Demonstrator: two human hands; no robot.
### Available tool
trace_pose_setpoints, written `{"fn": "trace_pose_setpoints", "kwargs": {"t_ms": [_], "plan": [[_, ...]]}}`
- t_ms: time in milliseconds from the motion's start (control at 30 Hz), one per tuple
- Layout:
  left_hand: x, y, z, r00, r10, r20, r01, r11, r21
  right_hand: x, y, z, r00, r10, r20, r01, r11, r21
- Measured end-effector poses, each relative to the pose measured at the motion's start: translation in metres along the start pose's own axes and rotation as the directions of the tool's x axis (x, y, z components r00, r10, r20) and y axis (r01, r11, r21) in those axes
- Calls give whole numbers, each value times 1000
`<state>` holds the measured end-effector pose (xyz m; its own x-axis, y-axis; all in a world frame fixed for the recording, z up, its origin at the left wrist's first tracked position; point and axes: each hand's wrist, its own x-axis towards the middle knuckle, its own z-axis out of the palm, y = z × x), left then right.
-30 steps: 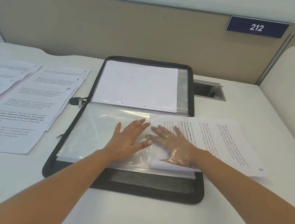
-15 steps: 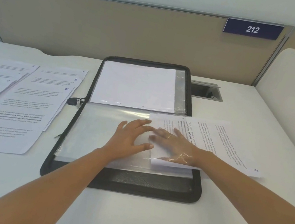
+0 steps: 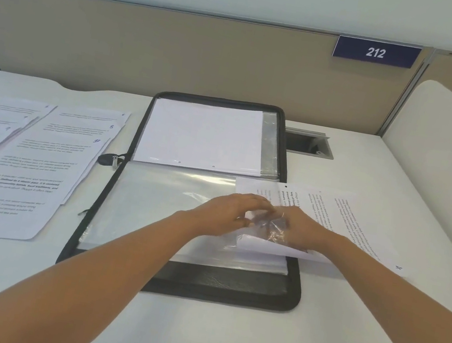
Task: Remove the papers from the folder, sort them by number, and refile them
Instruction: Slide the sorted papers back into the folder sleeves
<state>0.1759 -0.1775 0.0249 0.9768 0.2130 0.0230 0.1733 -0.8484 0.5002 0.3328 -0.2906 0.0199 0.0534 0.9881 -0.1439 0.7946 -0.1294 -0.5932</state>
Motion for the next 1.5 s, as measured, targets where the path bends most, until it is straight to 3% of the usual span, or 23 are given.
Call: {"fn": "trace_pose_setpoints", "kwargs": {"t_ms": [100, 267, 400, 500, 733, 833, 900, 1000, 1067, 1133, 1200, 1267, 1433, 1500], "plan": [[10, 9, -3, 999, 19, 48, -20, 1000, 22, -2, -1, -2, 997, 58, 59, -56, 998, -28], [24, 20, -11, 981, 81, 178, -94, 993, 68, -5, -11, 3, 983, 8, 182, 19, 989, -146], [36, 20, -14, 963, 74, 258, -103, 990, 98, -3, -11, 11, 985, -37, 171, 86, 955, -284], [43, 16, -17, 962, 55, 269, -98, 984, 149, 4, -7, 17, 988, -90, 124, 123, 949, -290], [48, 18, -15, 974, 61, 216, -86, 991, 107, 5, -5, 25, 994, 105, 8, -105, 994, 16], [48, 20, -11, 978, 64, 197, -77, 995, 59, 6, -9, 28, 994, 106, 18, -108, 987, 122], [45, 19, -10, 985, 65, 160, -68, 998, 14, 7, -3, 26, 1000, 29, 4, -29, 997, 69], [41, 16, -8, 990, 60, 131, -61, 998, 5, 5, 11, 17, 995, -66, 80, 82, 971, -224], [41, 17, -6, 990, 59, 129, -59, 998, 3, 4, 17, 16, 990, -68, 124, 105, 940, -325], [41, 19, -3, 989, 66, 134, -66, 998, -8, 4, 17, 22, 991, -62, 119, 92, 961, -261], [42, 21, -2, 989, 71, 130, -69, 997, -18, 8, 11, 26, 999, -26, 23, 27, 999, -30], [44, 21, -2, 991, 61, 121, -58, 998, -24, 10, 7, 29, 999, -29, -37, 33, 995, 94], [38, 18, -3, 999, 35, 2, -35, 995, -93, 7, 2, 24, 999, -31, -38, 34, 995, 97], [29, 13, -4, 990, -15, -141, -14, 979, -203, 6, 14, 21, 997, -76, -23, 74, 995, -69]]}}
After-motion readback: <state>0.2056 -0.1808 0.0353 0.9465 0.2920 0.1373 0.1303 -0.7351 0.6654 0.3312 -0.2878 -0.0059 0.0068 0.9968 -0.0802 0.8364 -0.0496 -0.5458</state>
